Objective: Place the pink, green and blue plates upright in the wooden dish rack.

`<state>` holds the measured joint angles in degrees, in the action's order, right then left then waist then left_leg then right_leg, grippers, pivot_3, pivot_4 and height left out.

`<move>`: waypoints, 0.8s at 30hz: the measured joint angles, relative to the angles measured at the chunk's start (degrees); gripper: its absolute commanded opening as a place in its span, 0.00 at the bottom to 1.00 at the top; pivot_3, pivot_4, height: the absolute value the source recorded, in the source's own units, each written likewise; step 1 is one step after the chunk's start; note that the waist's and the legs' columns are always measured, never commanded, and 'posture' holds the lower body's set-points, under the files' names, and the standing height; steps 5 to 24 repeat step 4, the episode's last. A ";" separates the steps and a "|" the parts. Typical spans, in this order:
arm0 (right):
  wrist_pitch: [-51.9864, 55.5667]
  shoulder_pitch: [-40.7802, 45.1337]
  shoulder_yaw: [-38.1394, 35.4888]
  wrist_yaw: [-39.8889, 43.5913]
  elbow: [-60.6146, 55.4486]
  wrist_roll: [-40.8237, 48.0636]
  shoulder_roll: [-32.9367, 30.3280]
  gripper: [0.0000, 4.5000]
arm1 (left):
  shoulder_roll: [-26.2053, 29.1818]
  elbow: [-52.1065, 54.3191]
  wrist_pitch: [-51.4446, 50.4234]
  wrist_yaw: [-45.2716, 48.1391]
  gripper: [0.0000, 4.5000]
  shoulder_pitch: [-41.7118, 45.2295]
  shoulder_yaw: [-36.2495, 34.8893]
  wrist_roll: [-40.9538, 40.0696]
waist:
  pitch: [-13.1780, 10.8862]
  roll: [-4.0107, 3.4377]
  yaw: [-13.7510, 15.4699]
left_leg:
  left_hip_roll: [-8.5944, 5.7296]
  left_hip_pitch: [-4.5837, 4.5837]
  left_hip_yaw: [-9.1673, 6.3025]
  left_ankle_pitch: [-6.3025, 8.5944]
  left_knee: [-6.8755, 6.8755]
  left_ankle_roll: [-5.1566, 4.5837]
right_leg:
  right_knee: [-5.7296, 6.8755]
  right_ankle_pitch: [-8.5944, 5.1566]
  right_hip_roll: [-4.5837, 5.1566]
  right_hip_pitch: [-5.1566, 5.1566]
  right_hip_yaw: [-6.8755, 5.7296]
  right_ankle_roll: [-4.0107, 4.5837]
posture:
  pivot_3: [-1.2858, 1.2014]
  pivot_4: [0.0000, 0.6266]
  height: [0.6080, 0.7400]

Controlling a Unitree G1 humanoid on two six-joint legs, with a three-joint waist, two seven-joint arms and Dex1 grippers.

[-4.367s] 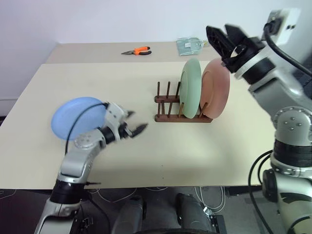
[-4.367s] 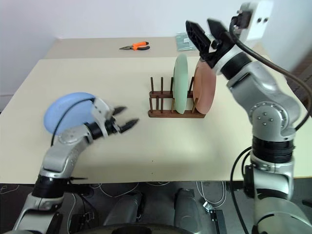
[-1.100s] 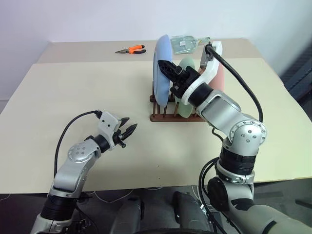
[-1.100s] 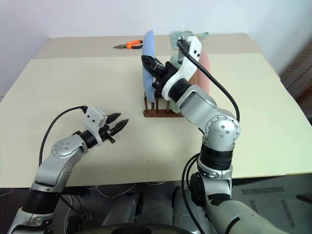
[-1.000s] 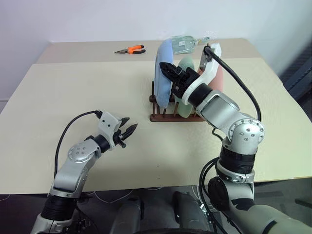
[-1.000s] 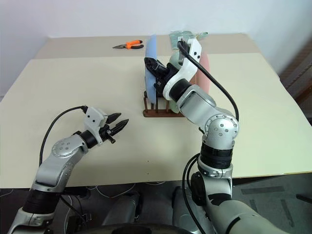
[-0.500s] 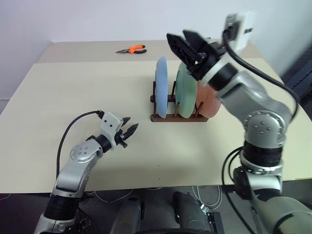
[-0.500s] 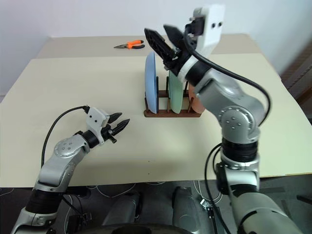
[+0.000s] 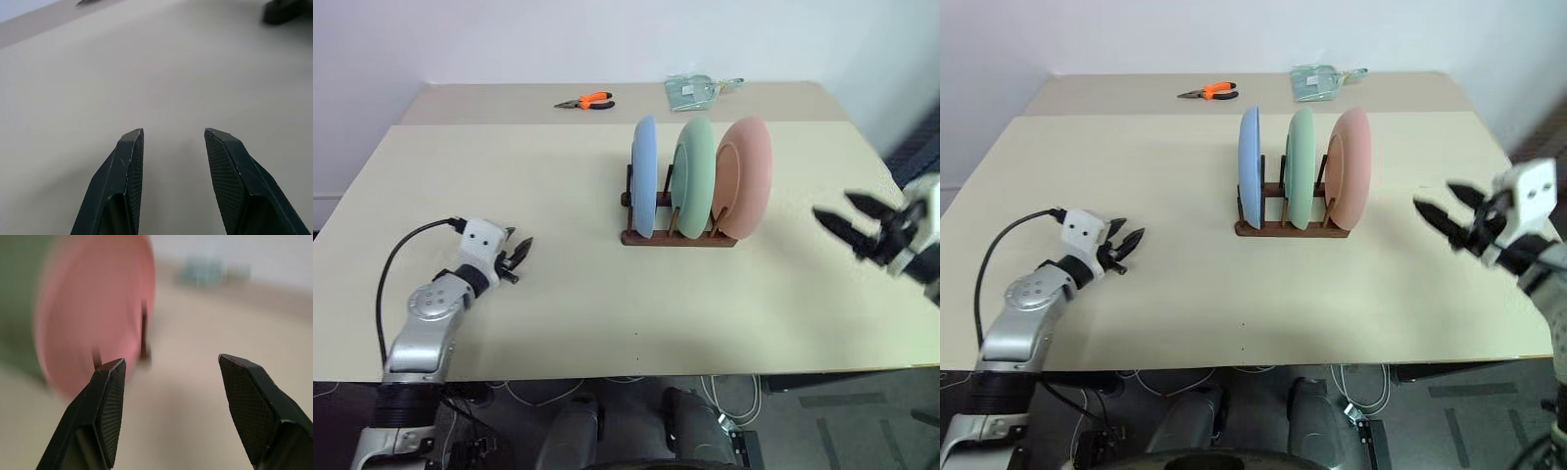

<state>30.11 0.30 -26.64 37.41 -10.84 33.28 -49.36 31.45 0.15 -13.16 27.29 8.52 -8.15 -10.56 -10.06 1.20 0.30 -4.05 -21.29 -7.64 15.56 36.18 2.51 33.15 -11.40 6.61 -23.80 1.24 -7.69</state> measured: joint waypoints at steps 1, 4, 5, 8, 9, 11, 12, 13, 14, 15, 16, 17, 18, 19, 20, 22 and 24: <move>-0.94 -0.54 1.15 0.33 1.39 -1.69 0.06 0.68 | 0.08 -0.04 0.03 0.19 0.44 -0.23 -0.16 -0.01 | -0.03 -0.06 -0.01 | -0.02 -0.01 0.04 0.00 0.05 0.00 | 0.00 -0.02 0.05 0.00 0.02 -0.03 | 0.52 0.24 1.00; -4.34 0.06 3.98 1.33 5.01 -5.55 0.51 0.68 | -0.56 0.83 0.01 0.81 0.44 -1.25 -0.01 -0.12 | -0.03 -0.08 0.05 | -0.02 -0.01 0.04 -0.01 0.06 -0.02 | 0.00 -0.03 0.08 0.02 0.02 -0.04 | 0.52 0.24 1.00; -4.34 0.06 3.98 1.33 5.01 -5.55 0.51 0.68 | -0.56 0.83 0.01 0.81 0.44 -1.25 -0.01 -0.12 | -0.03 -0.08 0.05 | -0.02 -0.01 0.04 -0.01 0.06 -0.02 | 0.00 -0.03 0.08 0.02 0.02 -0.04 | 0.52 0.24 1.00; -4.34 0.06 3.98 1.33 5.01 -5.55 0.51 0.68 | -0.56 0.83 0.01 0.81 0.44 -1.25 -0.01 -0.12 | -0.03 -0.08 0.05 | -0.02 -0.01 0.04 -0.01 0.06 -0.02 | 0.00 -0.03 0.08 0.02 0.02 -0.04 | 0.52 0.24 1.00; -4.34 0.06 3.98 1.33 5.01 -5.55 0.51 0.68 | -0.56 0.83 0.01 0.81 0.44 -1.25 -0.01 -0.12 | -0.03 -0.08 0.05 | -0.02 -0.01 0.04 -0.01 0.06 -0.02 | 0.00 -0.03 0.08 0.02 0.02 -0.04 | 0.52 0.24 1.00; -4.34 0.06 3.98 1.33 5.01 -5.55 0.51 0.68 | -0.56 0.83 0.01 0.81 0.44 -1.25 -0.01 -0.12 | -0.03 -0.08 0.05 | -0.02 -0.01 0.04 -0.01 0.06 -0.02 | 0.00 -0.03 0.08 0.02 0.02 -0.04 | 0.52 0.24 1.00; -4.34 0.06 3.98 1.33 5.01 -5.55 0.51 0.68 | -0.56 0.83 0.01 0.81 0.44 -1.25 -0.01 -0.12 | -0.03 -0.08 0.05 | -0.02 -0.01 0.04 -0.01 0.06 -0.02 | 0.00 -0.03 0.08 0.02 0.02 -0.04 | 0.52 0.24 1.00; -4.34 0.06 3.98 1.33 5.01 -5.55 0.51 0.68 | -0.56 0.83 0.01 0.81 0.44 -1.25 -0.01 -0.12 | -0.03 -0.08 0.05 | -0.02 -0.01 0.04 -0.01 0.06 -0.02 | 0.00 -0.03 0.08 0.02 0.02 -0.04 | 0.52 0.24 1.00; -4.34 0.06 3.98 1.33 5.01 -5.55 0.51 0.68 | -0.56 0.83 0.01 0.81 0.44 -1.25 -0.01 -0.12 | -0.03 -0.08 0.05 | -0.02 -0.01 0.04 -0.01 0.06 -0.02 | 0.00 -0.03 0.08 0.02 0.02 -0.04 | 0.52 0.24 1.00; -4.34 0.06 3.98 1.33 5.01 -5.55 0.51 0.68 | -0.56 0.83 0.01 0.81 0.44 -1.25 -0.01 -0.12 | -0.03 -0.08 0.05 | -0.02 -0.01 0.04 -0.01 0.06 -0.02 | 0.00 -0.03 0.08 0.02 0.02 -0.04 | 0.52 0.24 1.00; -4.34 0.06 3.98 1.33 5.01 -5.55 0.51 0.68 | -0.56 0.83 0.01 0.81 0.44 -1.25 -0.01 -0.12 | -0.03 -0.08 0.05 | -0.02 -0.01 0.04 -0.01 0.06 -0.02 | 0.00 -0.03 0.08 0.02 0.02 -0.04 | 0.52 0.24 1.00; -4.34 0.06 3.98 1.33 5.01 -5.55 0.51 0.68 | -0.56 0.83 0.01 0.81 0.44 -1.25 -0.01 -0.12 | -0.03 -0.08 0.05 | -0.02 -0.01 0.04 -0.01 0.06 -0.02 | 0.00 -0.03 0.08 0.02 0.02 -0.04 | 0.52 0.24 1.00; -4.34 0.06 3.98 1.33 5.01 -5.55 0.51 0.68 | -0.56 0.83 0.01 0.81 0.44 -1.25 -0.01 -0.12 | -0.03 -0.08 0.05 | -0.02 -0.01 0.04 -0.01 0.06 -0.02 | 0.00 -0.03 0.08 0.02 0.02 -0.04 | 0.52 0.24 1.00; -4.34 0.06 3.98 1.33 5.01 -5.55 0.51 0.68 | -0.56 0.83 0.01 0.81 0.44 -1.25 -0.01 -0.12 | -0.03 -0.08 0.05 | -0.02 -0.01 0.04 -0.01 0.06 -0.02 | 0.00 -0.03 0.08 0.02 0.02 -0.04 | 0.52 0.24 1.00; -4.34 0.06 3.98 1.33 5.01 -5.55 0.51 0.68 | -0.56 0.83 0.01 0.81 0.44 -1.25 -0.01 -0.12 | -0.03 -0.08 0.05 | -0.02 -0.01 0.04 -0.01 0.06 -0.02 | 0.00 -0.03 0.08 0.02 0.02 -0.04 | 0.52 0.24 1.00; -4.34 0.06 3.98 1.33 5.01 -5.55 0.51 0.68 | -0.56 0.83 0.01 0.81 0.44 -1.25 -0.01 -0.12 | -0.03 -0.08 0.05 | -0.02 -0.01 0.04 -0.01 0.06 -0.02 | 0.00 -0.03 0.08 0.02 0.02 -0.04 | 0.52 0.24 1.00; -4.34 0.06 3.98 1.33 5.01 -5.55 0.51 0.68 | -0.56 0.83 0.01 0.81 0.44 -1.25 -0.01 -0.12 | -0.03 -0.08 0.05 | -0.02 -0.01 0.04 -0.01 0.06 -0.02 | 0.00 -0.03 0.08 0.02 0.02 -0.04 | 0.52 0.24 1.00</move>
